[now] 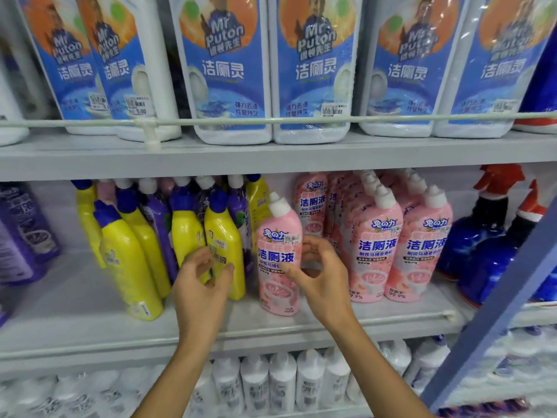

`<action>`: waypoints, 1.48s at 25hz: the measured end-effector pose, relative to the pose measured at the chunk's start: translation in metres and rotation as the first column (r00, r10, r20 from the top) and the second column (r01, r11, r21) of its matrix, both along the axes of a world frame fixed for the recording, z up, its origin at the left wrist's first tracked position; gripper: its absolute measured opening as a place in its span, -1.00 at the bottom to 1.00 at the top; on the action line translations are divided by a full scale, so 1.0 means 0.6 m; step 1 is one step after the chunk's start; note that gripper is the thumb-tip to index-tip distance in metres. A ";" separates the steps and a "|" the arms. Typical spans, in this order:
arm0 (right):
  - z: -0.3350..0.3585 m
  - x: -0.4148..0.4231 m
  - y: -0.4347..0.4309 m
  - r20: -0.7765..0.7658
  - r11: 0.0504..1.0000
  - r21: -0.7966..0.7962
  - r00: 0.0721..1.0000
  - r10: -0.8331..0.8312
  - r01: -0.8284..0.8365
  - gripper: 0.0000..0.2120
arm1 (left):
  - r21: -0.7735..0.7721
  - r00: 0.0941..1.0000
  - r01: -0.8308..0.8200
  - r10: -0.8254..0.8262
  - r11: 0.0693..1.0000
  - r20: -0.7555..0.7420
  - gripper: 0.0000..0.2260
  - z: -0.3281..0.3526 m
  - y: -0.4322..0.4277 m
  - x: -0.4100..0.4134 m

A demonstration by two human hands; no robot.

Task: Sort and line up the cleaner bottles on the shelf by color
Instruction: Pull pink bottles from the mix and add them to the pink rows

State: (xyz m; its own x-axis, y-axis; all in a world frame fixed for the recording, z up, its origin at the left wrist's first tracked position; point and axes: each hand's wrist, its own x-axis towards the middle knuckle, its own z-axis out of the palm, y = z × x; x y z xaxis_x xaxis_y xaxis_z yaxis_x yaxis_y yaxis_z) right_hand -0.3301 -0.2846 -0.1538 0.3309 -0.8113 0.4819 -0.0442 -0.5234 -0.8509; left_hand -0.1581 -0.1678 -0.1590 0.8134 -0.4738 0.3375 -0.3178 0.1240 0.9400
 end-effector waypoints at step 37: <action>-0.012 0.088 -0.164 -0.318 0.922 0.016 0.877 -0.361 0.386 -0.27 | 0.120 0.905 -0.311 0.255 0.943 0.340 -0.59 -0.042 -0.077 0.012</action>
